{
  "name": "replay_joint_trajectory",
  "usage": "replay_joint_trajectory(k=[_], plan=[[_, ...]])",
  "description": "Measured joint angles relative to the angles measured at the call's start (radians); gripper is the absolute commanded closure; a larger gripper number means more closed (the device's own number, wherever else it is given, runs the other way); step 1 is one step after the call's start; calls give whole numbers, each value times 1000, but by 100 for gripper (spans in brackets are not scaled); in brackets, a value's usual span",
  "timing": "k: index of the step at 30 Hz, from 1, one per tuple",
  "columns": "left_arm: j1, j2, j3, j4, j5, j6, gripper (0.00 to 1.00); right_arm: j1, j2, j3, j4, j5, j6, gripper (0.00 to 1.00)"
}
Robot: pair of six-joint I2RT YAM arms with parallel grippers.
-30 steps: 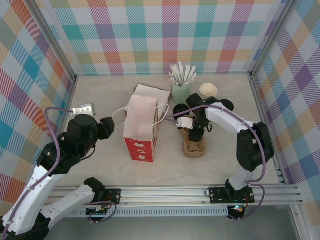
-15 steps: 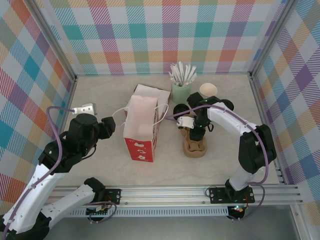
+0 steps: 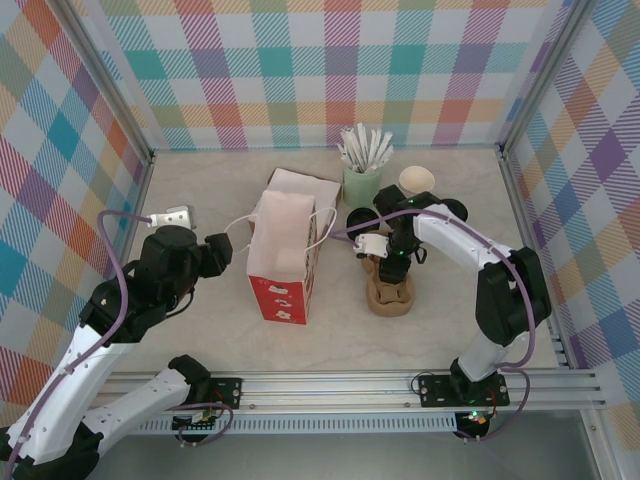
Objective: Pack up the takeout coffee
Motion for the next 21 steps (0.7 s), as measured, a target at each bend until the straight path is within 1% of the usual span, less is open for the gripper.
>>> replay_joint_trajectory(k=[14, 21], plan=[[0, 13, 0, 0, 7, 14, 35, 0, 5, 2, 0, -11, 9, 42], [0, 19, 0, 0, 9, 15, 35, 0, 5, 4, 0, -15, 10, 43]])
